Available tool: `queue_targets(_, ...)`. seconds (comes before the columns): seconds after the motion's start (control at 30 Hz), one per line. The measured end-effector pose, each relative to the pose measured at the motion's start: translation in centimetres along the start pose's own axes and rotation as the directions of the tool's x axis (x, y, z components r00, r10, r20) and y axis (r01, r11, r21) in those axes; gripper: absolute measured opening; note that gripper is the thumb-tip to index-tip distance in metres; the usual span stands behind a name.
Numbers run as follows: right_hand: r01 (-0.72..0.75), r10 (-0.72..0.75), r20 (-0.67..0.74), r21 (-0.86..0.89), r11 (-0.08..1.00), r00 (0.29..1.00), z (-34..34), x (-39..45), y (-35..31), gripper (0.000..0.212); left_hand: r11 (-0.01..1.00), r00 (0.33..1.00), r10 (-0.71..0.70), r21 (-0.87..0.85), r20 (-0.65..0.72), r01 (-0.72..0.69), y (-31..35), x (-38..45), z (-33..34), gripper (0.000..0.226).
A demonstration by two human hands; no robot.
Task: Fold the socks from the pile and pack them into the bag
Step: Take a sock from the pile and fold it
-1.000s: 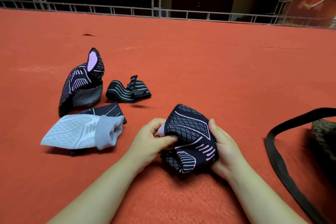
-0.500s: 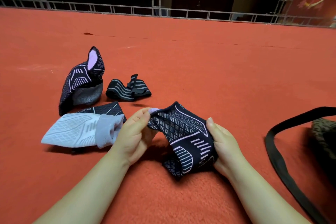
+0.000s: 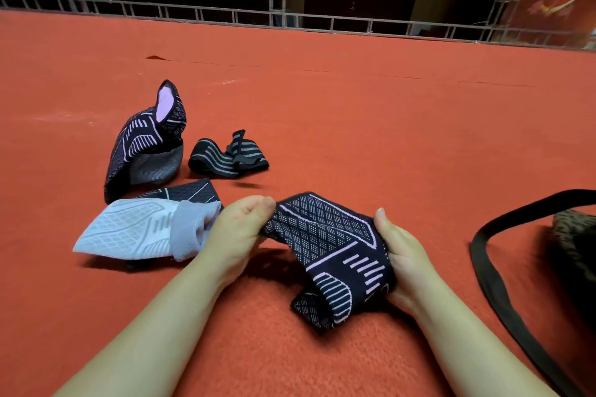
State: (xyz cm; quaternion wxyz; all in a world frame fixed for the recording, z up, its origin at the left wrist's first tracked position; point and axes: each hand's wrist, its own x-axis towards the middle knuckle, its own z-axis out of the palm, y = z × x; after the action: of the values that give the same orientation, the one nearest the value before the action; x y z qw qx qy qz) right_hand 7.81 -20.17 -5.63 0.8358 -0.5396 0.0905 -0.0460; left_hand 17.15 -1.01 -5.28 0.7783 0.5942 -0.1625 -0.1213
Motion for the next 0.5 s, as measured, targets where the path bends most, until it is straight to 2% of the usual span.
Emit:
queue_targets(0.1, -0.055, 0.074, 0.193, -0.102, 0.993, 0.978, -0.2, -0.3, 0.0, 0.07, 0.962, 1.0, -0.018, -0.273, -0.014, 0.013, 1.0, -0.1, 0.3, 0.034)
queue_targets(0.17, -0.1, 0.154, 0.36, -0.166, 0.981, 0.92, -0.2, -0.6, 0.0, 0.064, 0.941, 0.997, -0.02, -0.337, -0.081, -0.008, 1.3, -0.2, 0.2, 0.03)
queue_targets(0.23, -0.112, 0.196, 0.446, -0.208, 0.972, 0.873, -0.1, -0.9, 0.0, 0.057, 0.95, 0.988, 0.002, -0.307, -0.156, -0.05, 1.3, -0.2, 0.2, 0.026)
queue_targets(0.33, -0.107, 0.168, 0.416, -0.167, 0.98, 0.893, 0.0, -1.1, 0.4, 0.057, 0.97, 0.98, 0.072, -0.216, -0.183, -0.112, 0.9, -0.1, 0.1, 0.031)
queue_targets(0.4, -0.087, 0.097, 0.359, -0.046, 0.995, 0.928, 0.0, -1.2, 0.4, 0.059, 0.962, 0.986, 0.089, -0.246, -0.139, -0.121, 0.6, 0.1, 0.0, 0.055)
queue_targets(0.43, -0.064, 0.053, 0.338, 0.021, 0.998, 0.94, 0.0, -1.2, 0.4, 0.061, 0.957, 0.99, 0.088, -0.267, -0.111, -0.115, 0.3, 0.2, 0.0, 0.064)
queue_targets(0.5, -0.002, -0.038, 0.289, 0.138, 0.99, 0.957, 0.2, -1.2, 0.1, 0.061, 0.958, 0.998, 0.032, -0.282, -0.047, -0.044, -0.5, 0.3, 0.3, 0.063)
